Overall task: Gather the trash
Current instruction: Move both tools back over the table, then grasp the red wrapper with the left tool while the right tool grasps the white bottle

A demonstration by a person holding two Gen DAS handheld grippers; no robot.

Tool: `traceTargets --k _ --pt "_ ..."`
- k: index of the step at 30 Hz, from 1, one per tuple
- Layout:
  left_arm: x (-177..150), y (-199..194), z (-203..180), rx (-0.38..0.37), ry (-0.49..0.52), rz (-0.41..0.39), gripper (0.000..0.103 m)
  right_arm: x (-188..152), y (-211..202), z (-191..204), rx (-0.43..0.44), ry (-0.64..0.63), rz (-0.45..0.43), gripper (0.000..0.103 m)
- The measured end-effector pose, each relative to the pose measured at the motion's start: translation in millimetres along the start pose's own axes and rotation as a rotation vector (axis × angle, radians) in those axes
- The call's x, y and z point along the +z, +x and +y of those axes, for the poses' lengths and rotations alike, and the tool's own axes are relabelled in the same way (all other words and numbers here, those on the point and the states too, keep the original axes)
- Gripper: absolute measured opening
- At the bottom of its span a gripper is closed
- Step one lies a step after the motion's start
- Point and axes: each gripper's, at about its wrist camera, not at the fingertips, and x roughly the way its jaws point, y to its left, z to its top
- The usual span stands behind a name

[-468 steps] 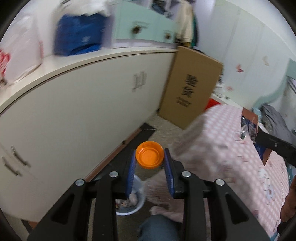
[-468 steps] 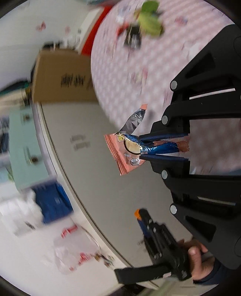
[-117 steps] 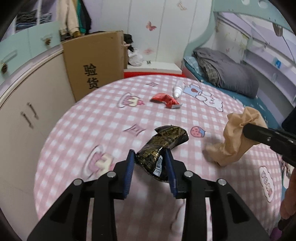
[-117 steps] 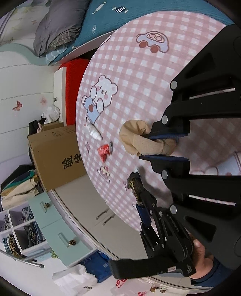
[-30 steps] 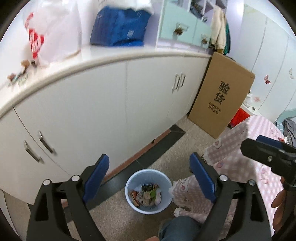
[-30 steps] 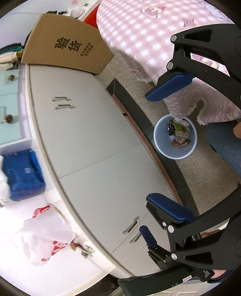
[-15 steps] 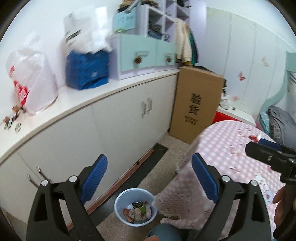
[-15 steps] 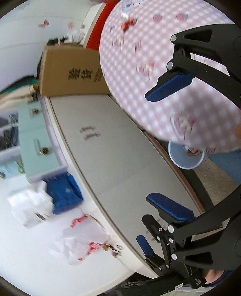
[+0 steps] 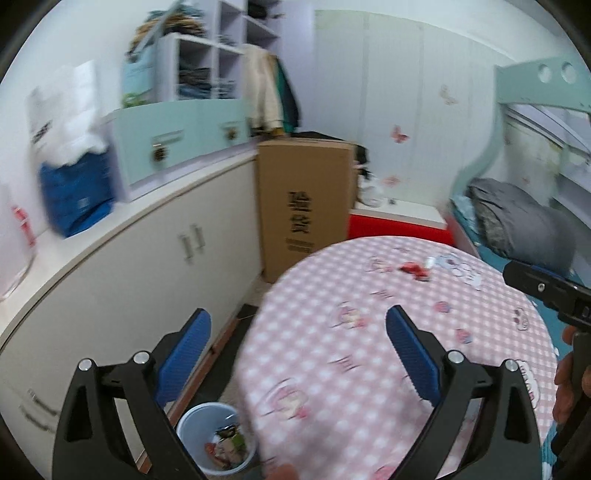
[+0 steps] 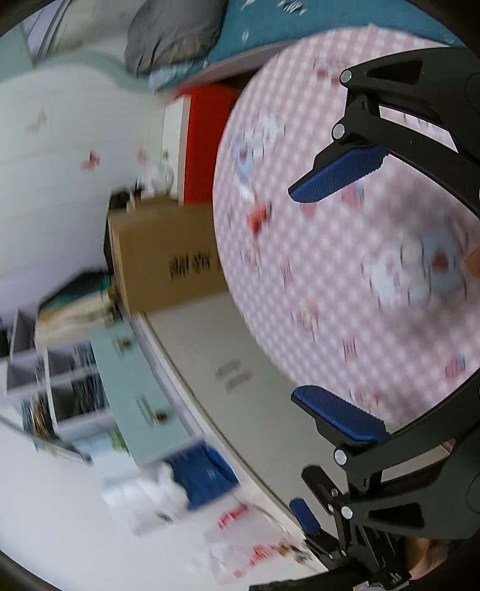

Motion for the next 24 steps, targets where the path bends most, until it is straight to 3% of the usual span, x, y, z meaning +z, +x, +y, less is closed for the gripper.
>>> traceTargets --k 13,24 --pt "31.1 134.0 -113.1 -0.186 0.106 0.097 0.094 18.1 48.0 -111.0 -0.205 0.130 0.045 0.097" --pt "37.9 277.2 -165.8 -0.205 0.122 0.286 0.093 39.3 123.8 -145.1 -0.240 0.144 0.118 0.097"
